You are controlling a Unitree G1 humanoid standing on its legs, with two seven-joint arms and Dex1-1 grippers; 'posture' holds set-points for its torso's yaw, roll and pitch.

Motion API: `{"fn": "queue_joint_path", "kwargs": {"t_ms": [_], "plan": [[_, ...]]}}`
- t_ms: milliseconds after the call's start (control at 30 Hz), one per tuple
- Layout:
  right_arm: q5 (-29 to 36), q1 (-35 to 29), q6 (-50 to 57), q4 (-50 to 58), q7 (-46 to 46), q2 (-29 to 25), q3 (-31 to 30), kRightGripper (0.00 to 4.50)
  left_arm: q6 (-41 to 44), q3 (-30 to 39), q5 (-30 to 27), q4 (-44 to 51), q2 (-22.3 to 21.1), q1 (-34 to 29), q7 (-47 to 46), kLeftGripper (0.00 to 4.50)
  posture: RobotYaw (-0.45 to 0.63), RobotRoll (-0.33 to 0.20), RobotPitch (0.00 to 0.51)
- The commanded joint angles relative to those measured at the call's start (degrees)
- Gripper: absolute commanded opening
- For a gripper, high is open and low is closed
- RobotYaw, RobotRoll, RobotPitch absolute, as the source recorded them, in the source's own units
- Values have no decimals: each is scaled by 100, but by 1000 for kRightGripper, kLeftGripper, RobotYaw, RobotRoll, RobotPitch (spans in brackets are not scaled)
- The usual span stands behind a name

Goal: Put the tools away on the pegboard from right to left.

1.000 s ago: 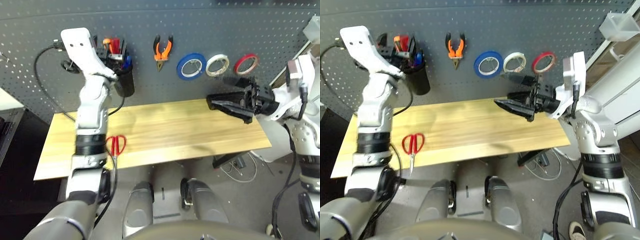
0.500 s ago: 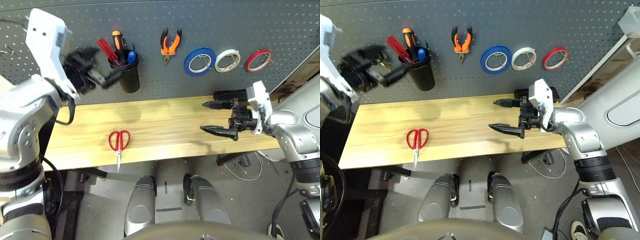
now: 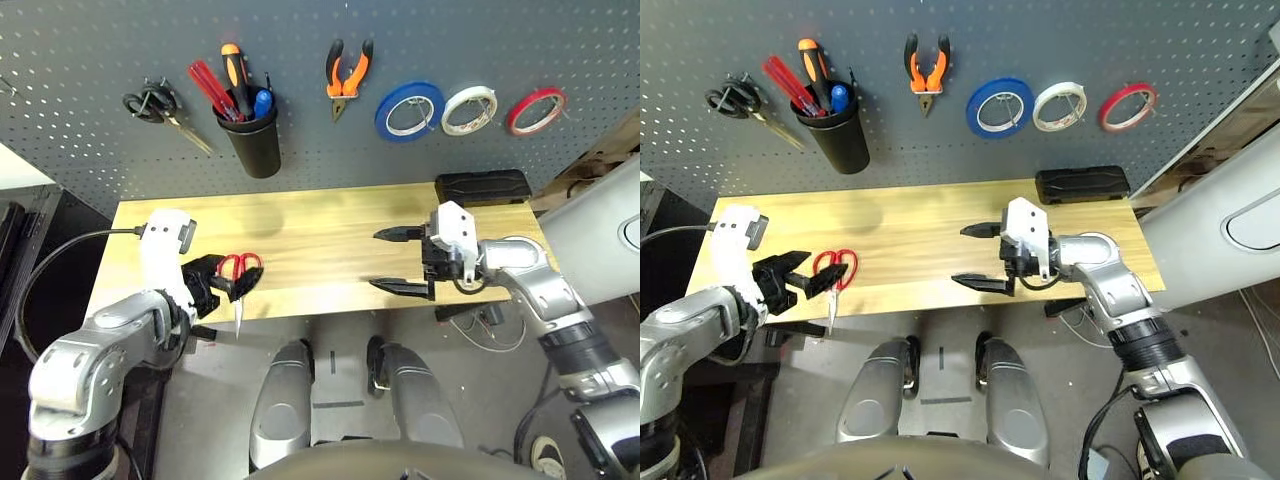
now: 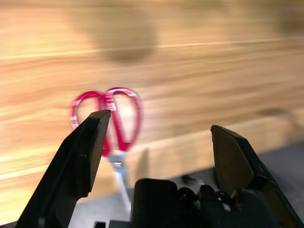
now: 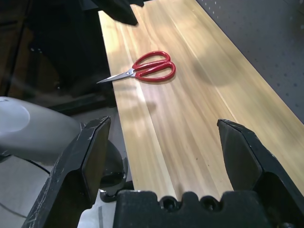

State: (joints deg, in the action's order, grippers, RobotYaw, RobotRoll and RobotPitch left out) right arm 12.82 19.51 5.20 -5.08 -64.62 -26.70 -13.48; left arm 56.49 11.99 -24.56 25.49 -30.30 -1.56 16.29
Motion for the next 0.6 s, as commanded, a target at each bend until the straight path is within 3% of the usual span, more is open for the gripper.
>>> {"fn": "queue_joint_path", "kwargs": {"t_ms": [33,300,600], "plan": [[-117,-91,133,311,119,63,-208,4500,-911,-297,790,-1044,227,145,-472,4450,63,0,284],[-88,-220,480,865,319,174,-383,4500,-2041,-438,1573,-2679,441,517,-788,4450,20,0,305],[141,-534,955,1592,380,-41,-272,4500,-2787,-379,1910,-3902,605,726,-908,4450,-20,0,323]]}}
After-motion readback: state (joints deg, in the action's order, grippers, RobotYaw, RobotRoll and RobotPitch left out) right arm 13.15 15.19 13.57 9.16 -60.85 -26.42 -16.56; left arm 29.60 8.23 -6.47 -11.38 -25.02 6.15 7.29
